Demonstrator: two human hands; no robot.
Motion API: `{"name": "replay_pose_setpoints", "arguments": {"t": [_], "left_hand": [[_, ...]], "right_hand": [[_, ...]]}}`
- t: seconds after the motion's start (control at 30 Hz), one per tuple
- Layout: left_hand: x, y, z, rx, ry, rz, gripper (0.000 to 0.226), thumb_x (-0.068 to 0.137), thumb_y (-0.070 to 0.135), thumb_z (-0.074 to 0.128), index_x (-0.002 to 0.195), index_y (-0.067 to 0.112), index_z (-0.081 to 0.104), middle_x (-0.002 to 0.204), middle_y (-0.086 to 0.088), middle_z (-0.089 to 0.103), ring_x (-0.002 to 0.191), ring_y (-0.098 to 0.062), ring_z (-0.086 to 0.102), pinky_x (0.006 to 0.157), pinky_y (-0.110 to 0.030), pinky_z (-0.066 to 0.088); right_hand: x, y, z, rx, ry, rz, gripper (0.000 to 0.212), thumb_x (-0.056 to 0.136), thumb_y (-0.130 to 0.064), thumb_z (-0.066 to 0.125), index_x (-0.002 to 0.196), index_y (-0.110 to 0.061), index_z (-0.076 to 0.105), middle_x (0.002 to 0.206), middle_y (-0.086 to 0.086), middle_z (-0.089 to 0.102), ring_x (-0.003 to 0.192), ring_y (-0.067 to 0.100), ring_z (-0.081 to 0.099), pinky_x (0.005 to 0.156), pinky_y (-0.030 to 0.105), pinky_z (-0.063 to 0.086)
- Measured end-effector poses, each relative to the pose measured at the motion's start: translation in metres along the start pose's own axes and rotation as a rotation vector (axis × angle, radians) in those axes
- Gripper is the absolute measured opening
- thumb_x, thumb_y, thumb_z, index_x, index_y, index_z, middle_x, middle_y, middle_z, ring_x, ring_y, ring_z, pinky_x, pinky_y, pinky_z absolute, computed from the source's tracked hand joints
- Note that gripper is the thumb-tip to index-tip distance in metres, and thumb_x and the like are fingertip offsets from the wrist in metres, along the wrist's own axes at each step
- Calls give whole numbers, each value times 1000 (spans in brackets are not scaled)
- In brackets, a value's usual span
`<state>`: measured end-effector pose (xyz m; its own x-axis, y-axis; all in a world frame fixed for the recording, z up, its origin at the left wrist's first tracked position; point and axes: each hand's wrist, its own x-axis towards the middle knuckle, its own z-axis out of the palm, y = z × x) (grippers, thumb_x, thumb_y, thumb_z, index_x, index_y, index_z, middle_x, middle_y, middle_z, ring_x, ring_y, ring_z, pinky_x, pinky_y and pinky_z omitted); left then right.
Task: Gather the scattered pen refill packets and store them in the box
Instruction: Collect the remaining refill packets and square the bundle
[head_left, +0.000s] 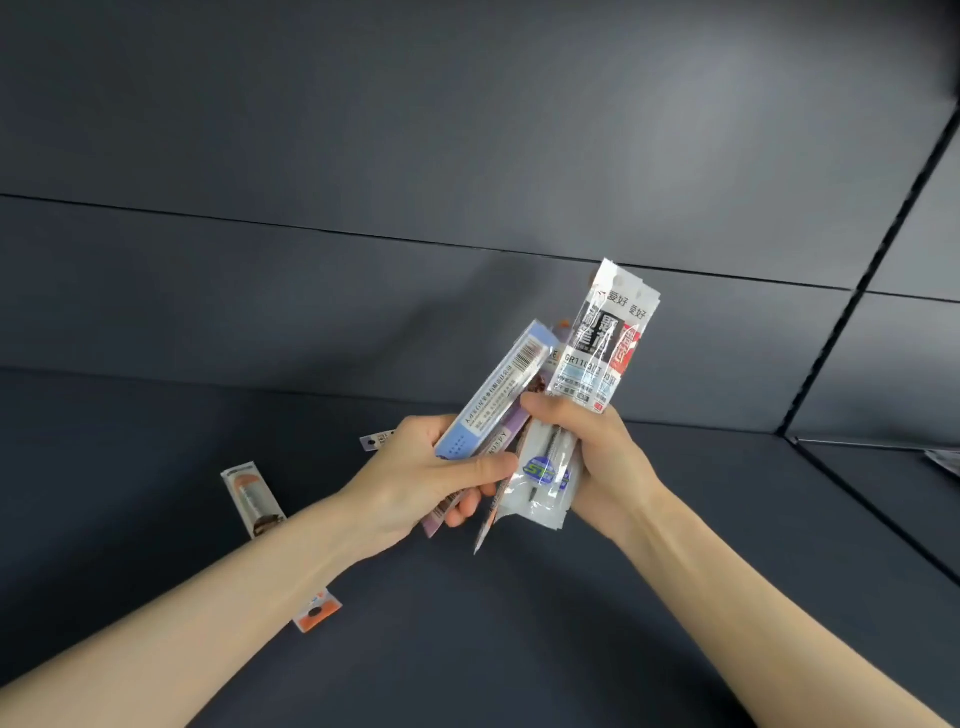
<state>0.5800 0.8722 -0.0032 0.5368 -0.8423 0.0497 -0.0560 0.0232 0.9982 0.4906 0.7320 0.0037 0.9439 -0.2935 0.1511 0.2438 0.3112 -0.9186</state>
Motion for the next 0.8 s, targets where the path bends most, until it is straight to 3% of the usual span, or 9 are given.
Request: {"name": "replay_pose_setpoints", "arguments": {"t": [0.13, 0.27, 0.4, 0.47, 0.53, 0.67, 0.8], "left_hand": [[3, 1, -4, 28, 84, 30, 13, 90, 19, 59, 96, 8, 63, 65, -6, 61, 46, -12, 55, 41, -22, 44], [5, 5, -18, 143, 238, 75, 18, 98, 26, 46, 100, 10, 54, 77, -6, 62, 49, -20, 58, 38, -26, 42], [0, 17, -29, 564, 87, 118, 11, 86, 28, 65, 81, 21, 71, 60, 7, 60, 44, -9, 49, 42, -22, 38], [-2, 21, -31, 678, 18, 129, 3, 77, 26, 75, 78, 23, 76, 67, 9, 66, 45, -8, 49, 47, -20, 37], [-5, 26, -29, 654, 23, 169, 10, 71, 23, 81, 79, 23, 76, 72, 1, 72, 46, -10, 53, 49, -19, 41], [-9, 37, -25, 530, 201, 243, 37, 63, 19, 85, 91, 22, 62, 66, -2, 72, 46, -9, 58, 44, -19, 44], [-8, 41, -26, 272, 294, 287, 39, 66, 5, 82, 97, 13, 59, 68, -7, 72, 50, -15, 61, 43, -25, 47]], "right_hand": [[1, -6, -3, 73, 247, -75, 8, 83, -4, 61, 91, -5, 60, 77, 12, 68, 66, 24, 69, 63, 38, 57], [-1, -20, -13, 88, 432, -163, 14, 83, -2, 62, 77, -13, 55, 60, 2, 59, 55, 17, 61, 57, 32, 54], [-5, -26, -9, -225, 360, -232, 13, 74, -4, 71, 75, -14, 62, 64, -2, 62, 57, 13, 61, 56, 30, 50], [-5, -25, -4, -409, 292, -215, 14, 66, -9, 76, 77, -14, 68, 72, -2, 69, 65, 12, 66, 60, 28, 52], [-6, -23, 3, -555, 222, -157, 17, 68, -5, 78, 81, -11, 69, 78, 1, 73, 71, 16, 71, 66, 31, 56], [-3, -21, 11, -660, 143, -128, 23, 72, 0, 75, 88, -16, 70, 85, 0, 74, 79, 17, 72, 75, 33, 59], [0, -16, 11, -655, 126, -129, 32, 72, 2, 74, 94, -20, 68, 92, -1, 74, 84, 17, 72, 78, 33, 58]]}}
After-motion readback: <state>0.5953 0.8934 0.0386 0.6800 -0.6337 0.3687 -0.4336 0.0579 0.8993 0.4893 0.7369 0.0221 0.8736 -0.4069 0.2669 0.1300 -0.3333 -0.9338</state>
